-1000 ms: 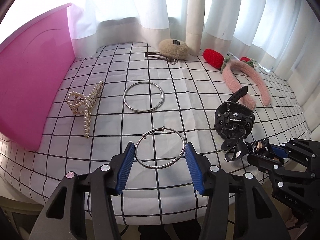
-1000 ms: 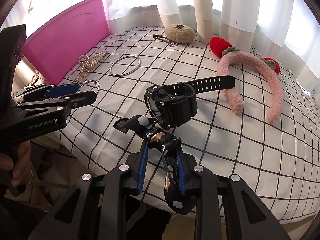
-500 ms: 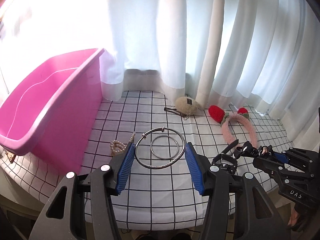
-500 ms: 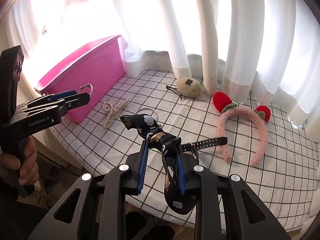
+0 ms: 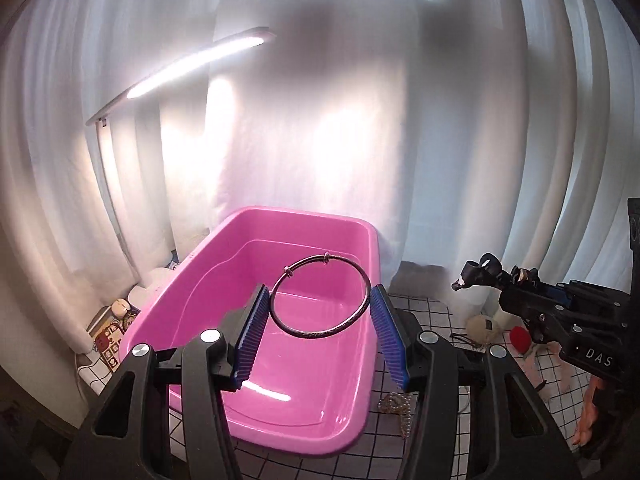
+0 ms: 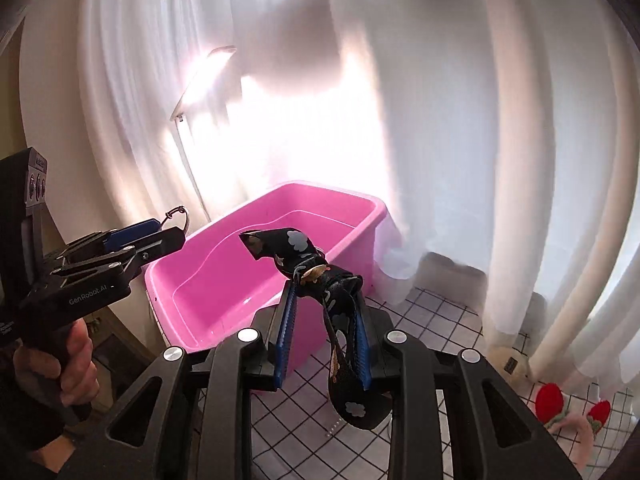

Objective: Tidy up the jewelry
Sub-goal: 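Carry bangle and lanyard into the pink tub and open both tools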

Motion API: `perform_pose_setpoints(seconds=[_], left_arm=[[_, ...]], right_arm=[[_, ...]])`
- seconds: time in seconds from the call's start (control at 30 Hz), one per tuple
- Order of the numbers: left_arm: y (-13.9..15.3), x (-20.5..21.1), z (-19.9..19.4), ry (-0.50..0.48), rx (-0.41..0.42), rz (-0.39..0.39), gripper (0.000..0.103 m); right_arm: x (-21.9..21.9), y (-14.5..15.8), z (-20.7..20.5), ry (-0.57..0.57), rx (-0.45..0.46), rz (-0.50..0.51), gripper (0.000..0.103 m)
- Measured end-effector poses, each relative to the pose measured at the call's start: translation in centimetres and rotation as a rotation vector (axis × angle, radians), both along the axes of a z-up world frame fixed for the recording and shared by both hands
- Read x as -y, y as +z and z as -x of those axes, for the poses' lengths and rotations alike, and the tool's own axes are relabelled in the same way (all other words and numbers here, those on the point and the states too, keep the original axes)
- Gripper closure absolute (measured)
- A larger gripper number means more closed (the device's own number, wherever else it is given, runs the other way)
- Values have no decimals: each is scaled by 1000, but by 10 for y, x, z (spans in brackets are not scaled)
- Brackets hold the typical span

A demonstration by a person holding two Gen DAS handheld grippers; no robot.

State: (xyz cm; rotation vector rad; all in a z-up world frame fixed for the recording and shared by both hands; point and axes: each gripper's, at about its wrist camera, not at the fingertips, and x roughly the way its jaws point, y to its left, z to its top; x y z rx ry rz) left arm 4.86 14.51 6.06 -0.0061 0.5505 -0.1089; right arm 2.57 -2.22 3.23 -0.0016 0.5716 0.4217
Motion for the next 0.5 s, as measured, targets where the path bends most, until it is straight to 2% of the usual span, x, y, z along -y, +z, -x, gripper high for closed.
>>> perform_pose_setpoints(seconds=[0.13, 0.27, 0.5], left_arm=[[-16, -42, -33, 74, -67, -5, 52], [-47, -78, -61, 108, -170, 6, 52], [-87, -95, -92, 123, -288, -5, 51]], right_arm=[[-55, -6, -50, 71, -62, 25, 77], [-102, -29, -88, 98, -137, 75, 77], [-135, -69, -132, 81, -258, 151, 77]])
